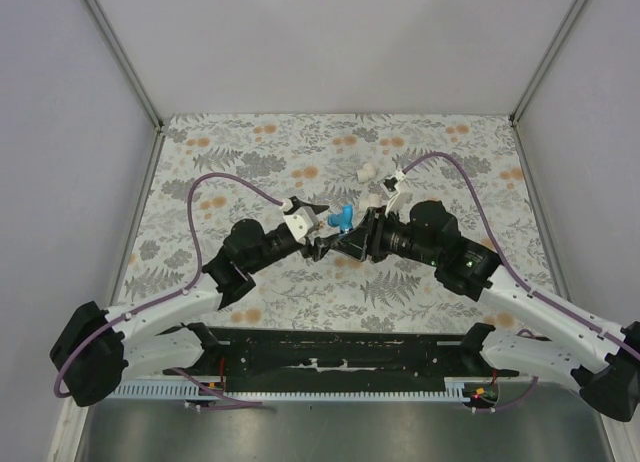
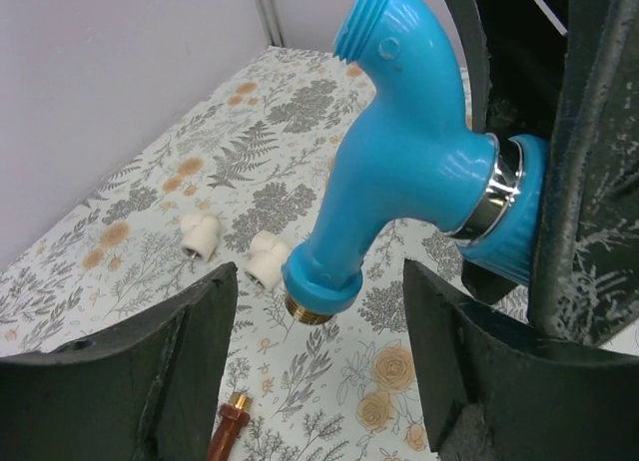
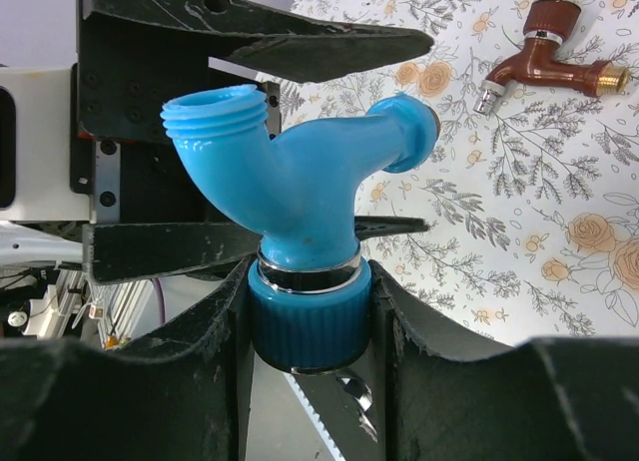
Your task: Install the water faucets
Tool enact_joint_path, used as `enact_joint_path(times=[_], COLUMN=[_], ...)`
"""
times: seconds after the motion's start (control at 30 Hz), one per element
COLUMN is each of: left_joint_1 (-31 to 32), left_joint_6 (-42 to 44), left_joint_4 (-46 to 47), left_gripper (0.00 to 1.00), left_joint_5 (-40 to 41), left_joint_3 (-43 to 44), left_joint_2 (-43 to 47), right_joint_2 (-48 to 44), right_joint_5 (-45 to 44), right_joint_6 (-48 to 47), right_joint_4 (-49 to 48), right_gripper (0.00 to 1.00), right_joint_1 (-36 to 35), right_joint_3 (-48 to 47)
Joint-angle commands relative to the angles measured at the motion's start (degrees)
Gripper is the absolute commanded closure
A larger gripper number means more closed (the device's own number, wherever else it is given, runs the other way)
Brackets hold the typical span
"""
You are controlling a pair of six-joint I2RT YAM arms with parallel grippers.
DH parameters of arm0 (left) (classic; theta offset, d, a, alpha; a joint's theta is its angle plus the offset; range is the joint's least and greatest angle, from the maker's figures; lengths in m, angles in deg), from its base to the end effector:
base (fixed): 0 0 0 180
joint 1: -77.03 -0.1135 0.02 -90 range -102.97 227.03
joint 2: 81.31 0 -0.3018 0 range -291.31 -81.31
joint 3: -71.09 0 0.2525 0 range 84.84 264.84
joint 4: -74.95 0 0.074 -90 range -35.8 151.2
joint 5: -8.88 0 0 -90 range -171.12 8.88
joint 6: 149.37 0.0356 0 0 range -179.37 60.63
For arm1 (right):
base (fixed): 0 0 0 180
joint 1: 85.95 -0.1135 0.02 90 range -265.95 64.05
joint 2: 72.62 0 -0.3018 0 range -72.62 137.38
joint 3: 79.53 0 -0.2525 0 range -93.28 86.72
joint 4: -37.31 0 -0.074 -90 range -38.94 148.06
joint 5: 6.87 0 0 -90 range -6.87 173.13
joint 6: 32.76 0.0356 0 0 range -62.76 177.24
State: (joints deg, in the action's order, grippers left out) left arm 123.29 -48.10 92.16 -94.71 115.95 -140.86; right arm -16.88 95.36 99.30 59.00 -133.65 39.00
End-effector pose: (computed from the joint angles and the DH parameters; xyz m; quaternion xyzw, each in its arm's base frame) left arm 0.1459 -0.1646 0.3144 0.4053 0.5607 -0.2937 0.6596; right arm 0.1330 0.1574 0.3582 -0.1031 0.7898 0.4827 0.3642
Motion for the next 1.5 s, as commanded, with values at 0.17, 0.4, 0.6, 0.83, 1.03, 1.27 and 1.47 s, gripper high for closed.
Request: enact_joint_path(times=[0.17,0.4,0.6,0.83,1.03,1.27,1.47], left_joint_1=[0.32,-0.11,-3.62,-10.92,-12.07,-12.07,-11.98], left_joint_6=[3.23,0.87,-4.66,-9.6,-4.51,0.15,0.6], left_joint_4=[11.15,-10.97,-30.59,-51.84,-69.16,-82.19,-83.69], left_gripper=[0.77,0.98,0.98,0.98,0.98,0.98,0.98], left_joint_5=[-1.27,1.19,-3.98,-20.66,-27.28,-30.8,-31.68], left_joint_3=[1.67,9.83,18.88,29.17,35.94,41.92,43.68], left_joint_2=[-5.4,-4.61,-4.88,-7.24,-8.56,-11.37,-11.91], right_joint_2=[1.73,1.82,-0.1,-3.45,-2.66,1.47,6.47], right_joint_5=[-0.19,-2.38,-6.96,-6.45,6.47,19.48,30.38], right_joint_6=[2.67,-7.58,-27.26,-45.89,-62.69,-71.76,-73.44], right_joint_4=[-3.37,2.93,12.53,18.67,22.37,25.19,25.02], right_gripper=[1.0,0.42,0.19,0.02,0.02,0.04,0.06], right_joint_1=[0.24,0.94,0.94,0.86,0.94,0.86,0.94], right_joint_3=[-3.16,-8.16,-13.18,-15.46,-17.57,-22.67,-27.42])
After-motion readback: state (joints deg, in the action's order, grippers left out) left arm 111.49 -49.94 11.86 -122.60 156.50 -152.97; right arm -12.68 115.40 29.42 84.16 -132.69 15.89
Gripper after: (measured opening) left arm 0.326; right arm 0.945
